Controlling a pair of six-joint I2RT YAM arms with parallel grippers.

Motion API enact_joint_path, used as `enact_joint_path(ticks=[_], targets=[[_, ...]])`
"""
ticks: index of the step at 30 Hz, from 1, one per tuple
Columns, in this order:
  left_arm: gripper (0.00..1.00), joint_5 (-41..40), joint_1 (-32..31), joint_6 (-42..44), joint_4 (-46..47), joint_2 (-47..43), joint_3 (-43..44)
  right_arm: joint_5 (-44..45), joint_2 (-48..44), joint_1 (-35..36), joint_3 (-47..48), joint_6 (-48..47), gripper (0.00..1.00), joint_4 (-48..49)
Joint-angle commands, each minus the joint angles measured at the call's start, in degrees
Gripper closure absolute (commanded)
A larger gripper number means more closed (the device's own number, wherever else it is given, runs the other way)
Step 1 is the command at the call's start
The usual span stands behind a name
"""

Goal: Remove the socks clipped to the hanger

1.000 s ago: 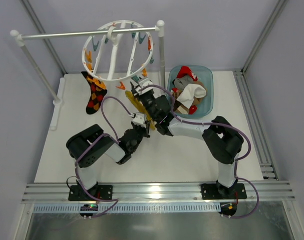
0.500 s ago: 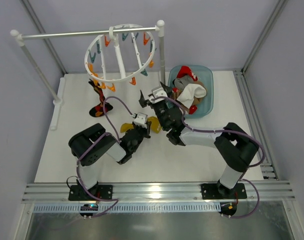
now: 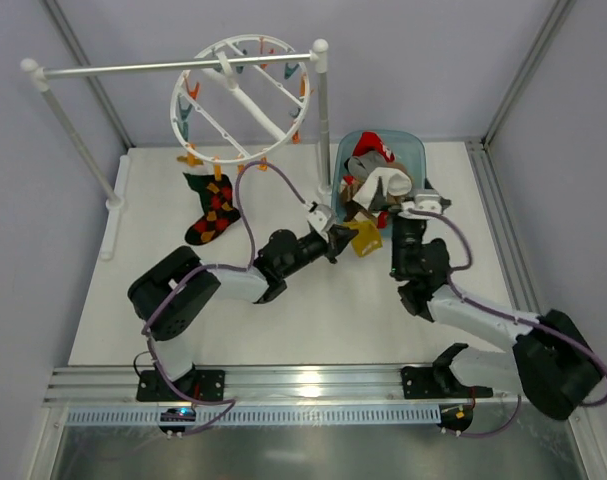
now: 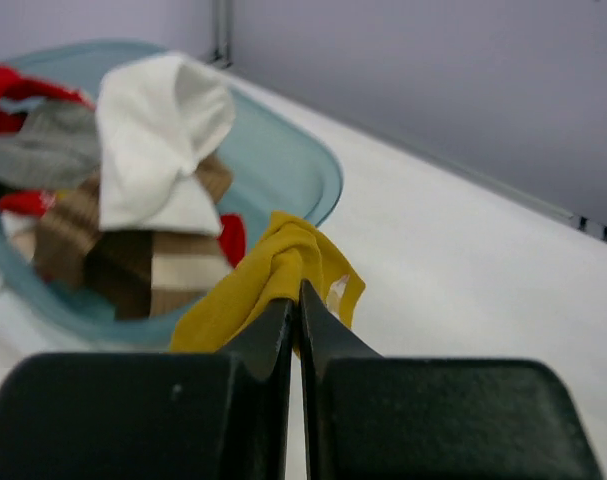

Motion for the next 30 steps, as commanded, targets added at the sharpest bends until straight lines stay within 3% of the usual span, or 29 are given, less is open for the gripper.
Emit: enact_joint_path(ticks=[1, 4, 13, 15, 25, 30], targets=[[1.00, 10.38, -0.55, 3.24, -14.92, -3.57, 12.89, -4.46, -12.44, -12.58, -5.85, 22.30, 0.00, -1.32], [1.00, 15.29, -0.38, 5.79, -28.64, -2.79, 23.55, -8.00, -19.13, -17.99, -10.43, 28.11, 0.01, -3.23], [1.00, 23.67, 3.13, -4.12, -21.14, 8.17, 37.54, -6.08, -21.26, -21.17, -13.60, 29.52, 0.00, -3.32], [1.00, 25.50, 4.01, -5.62, -23.57, 11.61, 41.76, -5.98, -20.55, -21.96, -13.86, 30.04, 0.00, -3.05], [1.00, 10.25, 4.81, -4.93, -24.56, 26.04, 53.73, -8.79, -22.30, -23.37, -16.76, 34.17, 0.00, -3.05], [1.00, 6.44, 6.39, -9.83, -24.20, 33.33, 57.86, -9.23, -23.89, -23.46, -19.13, 34.79, 0.00, -2.34]])
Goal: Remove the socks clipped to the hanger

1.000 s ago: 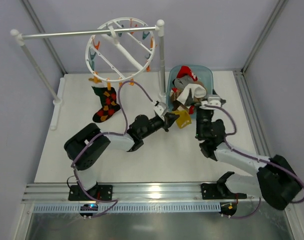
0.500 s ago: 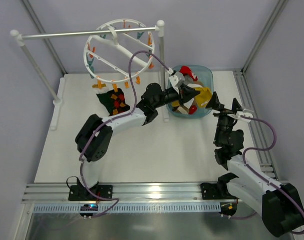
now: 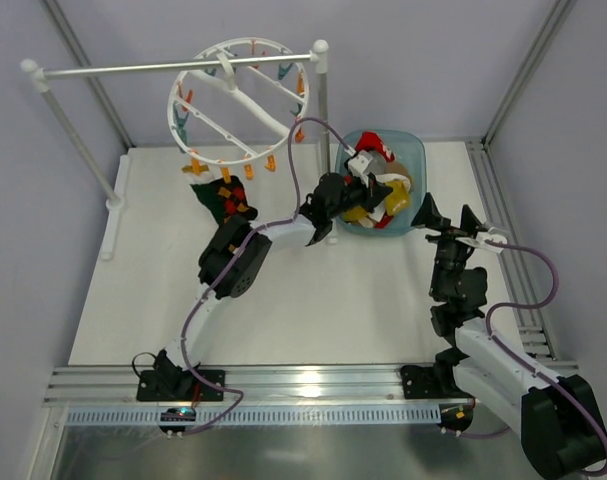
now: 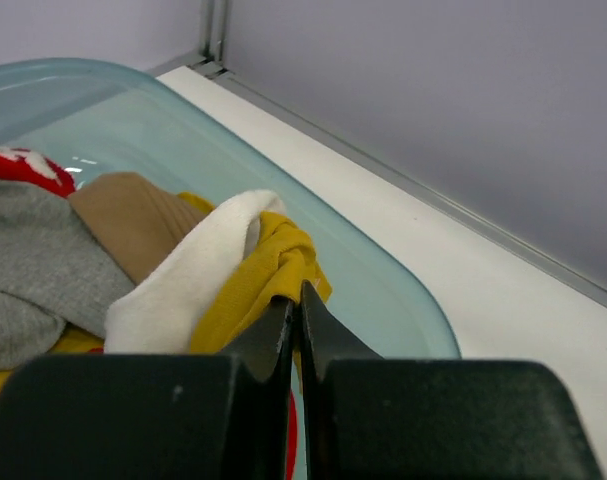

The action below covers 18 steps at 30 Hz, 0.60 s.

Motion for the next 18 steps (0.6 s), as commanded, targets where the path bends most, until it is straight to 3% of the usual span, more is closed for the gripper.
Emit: enact_joint_path(ticks=[1, 15, 18], targets=[[1.00, -5.12, 1.32, -3.86, 2.13, 3.00, 4.12, -0.51, -1.44, -0.38, -1.17, 2.40, 0.00, 4.08], [1.00, -12.59, -0.53, -0.26, -1.63, 0.64, -3.70, -2.35, -1.62, -0.29, -2.23, 4.42, 0.00, 3.65], [0.60, -11.99, -1.05, -0.26, -2.17, -0.59, -3.96, -2.53, -1.71, -0.29, -1.97, 4.25, 0.00, 3.03]])
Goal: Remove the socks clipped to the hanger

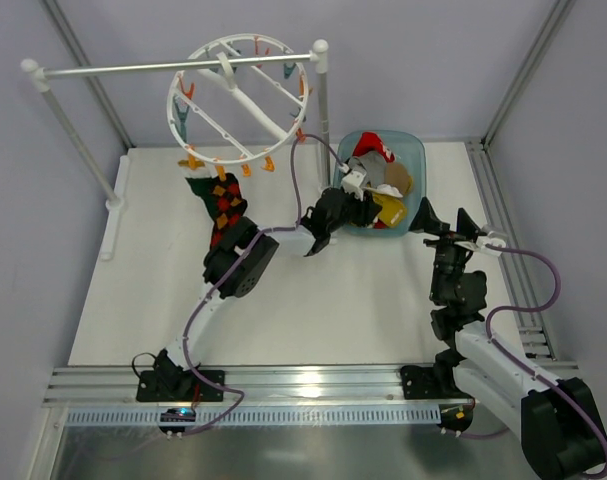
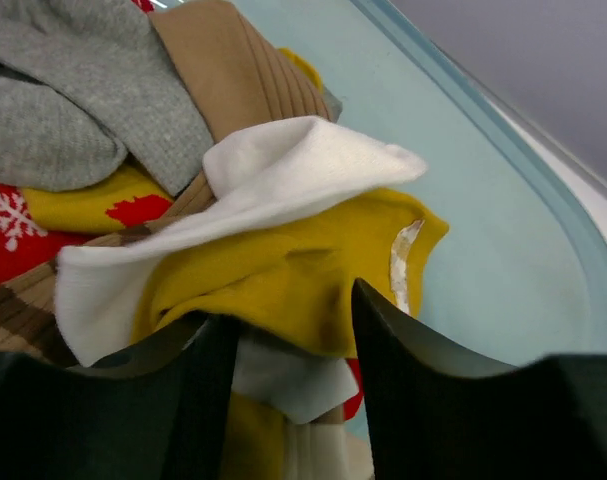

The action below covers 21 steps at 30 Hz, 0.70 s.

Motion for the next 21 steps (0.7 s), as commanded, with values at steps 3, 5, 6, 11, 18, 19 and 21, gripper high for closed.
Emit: enact_joint_path(ticks=[3, 5, 6, 11, 18, 19, 21], targets=[[0.25, -1.86, -1.80, 1.58, -0.31, -6.72, -1.51, -0.15, -0.77, -0.33, 0.31, 0.90, 0.00, 2.59], [0.02, -2.30, -3.21, 2.89, -0.92, -9.26, -2.57, -0.23, -1.03, -0.33, 0.31, 0.64, 0.01, 2.24], [0.00, -3.61, -3.91, 3.51, -2.32, -10.23, -2.84, -0.50, -1.12, -0.33, 0.31, 0.72, 0.00, 2.06], [0.00, -11.08, -7.77, 8.52, -2.77, -16.73, -8.71, -0.67, -1.38, -0.33, 0.22, 0.81, 0.00, 1.97], [0.00, -19.17, -11.20, 14.75, 4.95, -26.32, -20.58, -0.76, -1.91, -0.33, 0.05, 0.81, 0.00, 1.45], [0.01, -20.40, -11.73, 16.77, 6.96, -28.07, -23.12, -0.94, -2.17, -0.42, 0.05, 0.81, 0.00, 1.36], [0.00, -21.37, -12.96, 18.45, 9.70, -29.75, -25.85, -0.94, -2.44, -0.33, -0.04, 0.81, 0.00, 1.19]])
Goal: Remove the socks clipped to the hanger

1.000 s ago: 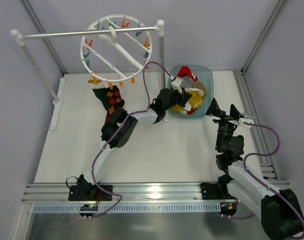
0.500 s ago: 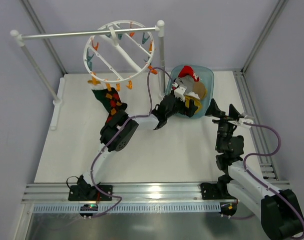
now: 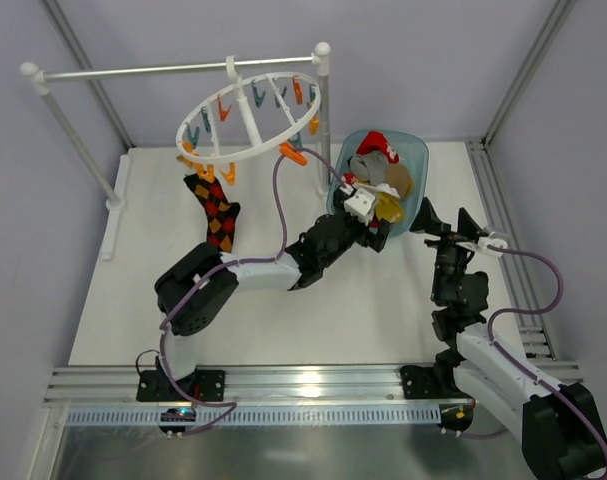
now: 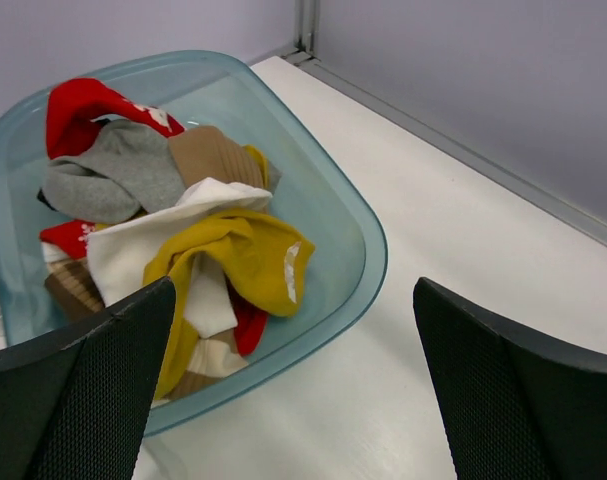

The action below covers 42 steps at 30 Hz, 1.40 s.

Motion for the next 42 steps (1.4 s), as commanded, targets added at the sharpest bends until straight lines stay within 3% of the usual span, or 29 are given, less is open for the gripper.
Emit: enact_joint_path(ticks=[1, 5, 11, 17, 26, 42], targets=[[0.01, -5.20, -1.95, 8.00, 8.13, -5.07, -6.29, -0.28, -1.11, -0.14, -0.04, 0.83, 0.01, 2.52], [0.00, -6.87, -3.71, 11.53, 13.32, -8.51, -12.81, -0.19, -1.46, -0.22, -0.13, 0.75, 0.00, 2.25], [0.00, -6.53, -5.29, 13.38, 7.71, -11.15, -16.60, -0.98, -1.55, -0.22, -0.31, 1.54, 0.00, 2.25], [0.01, -8.63, -5.29, 10.75, 4.98, -8.26, -19.15, -2.13, -1.55, -0.14, -0.31, 2.50, 0.00, 2.25], [0.00, -8.81, -3.89, 5.31, 0.85, -1.31, -13.53, -3.18, -2.42, -0.22, -0.39, 2.59, 0.00, 1.55], [0.00, -5.64, 4.99, 5.56, -6.27, -4.73, -3.86, -3.71, -0.93, -0.14, 0.48, 1.71, 0.00, 1.29]])
